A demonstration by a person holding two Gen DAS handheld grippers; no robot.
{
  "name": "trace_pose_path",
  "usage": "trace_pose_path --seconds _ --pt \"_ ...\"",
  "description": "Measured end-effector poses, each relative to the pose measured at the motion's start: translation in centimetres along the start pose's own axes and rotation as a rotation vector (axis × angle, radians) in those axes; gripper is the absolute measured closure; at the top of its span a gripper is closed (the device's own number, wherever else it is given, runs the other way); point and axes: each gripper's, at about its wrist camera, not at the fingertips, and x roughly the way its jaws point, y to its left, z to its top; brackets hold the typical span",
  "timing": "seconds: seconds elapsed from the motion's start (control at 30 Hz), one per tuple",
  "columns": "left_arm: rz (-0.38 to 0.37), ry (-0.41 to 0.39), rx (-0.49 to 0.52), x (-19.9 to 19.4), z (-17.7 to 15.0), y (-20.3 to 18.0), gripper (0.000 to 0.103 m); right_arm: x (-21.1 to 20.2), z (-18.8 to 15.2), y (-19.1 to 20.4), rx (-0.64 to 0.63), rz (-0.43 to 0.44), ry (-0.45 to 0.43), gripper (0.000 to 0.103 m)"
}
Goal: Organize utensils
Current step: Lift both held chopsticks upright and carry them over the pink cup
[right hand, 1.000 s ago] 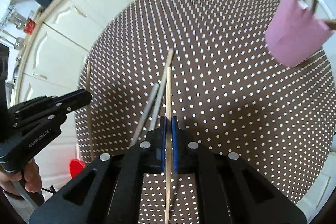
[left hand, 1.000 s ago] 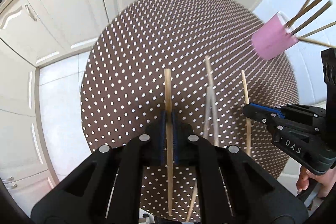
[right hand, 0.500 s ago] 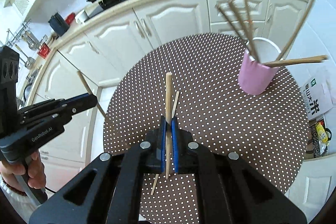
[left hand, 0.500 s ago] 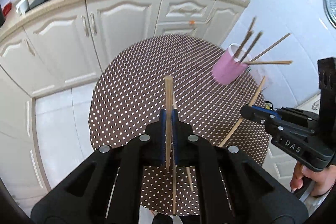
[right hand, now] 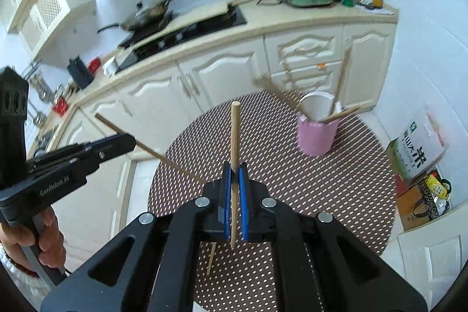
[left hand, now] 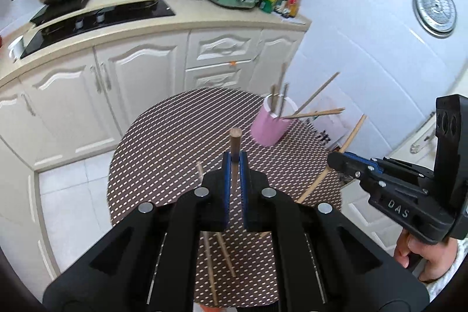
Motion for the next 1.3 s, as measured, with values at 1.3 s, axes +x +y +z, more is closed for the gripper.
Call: trace_pose_path --seconds 1.3 --pt "-0.134 -0.131 0.081 8.9 14.8 -8.8 0.097 -2.3 12.3 -13.2 0.077 -0.185 -0.290 0.099"
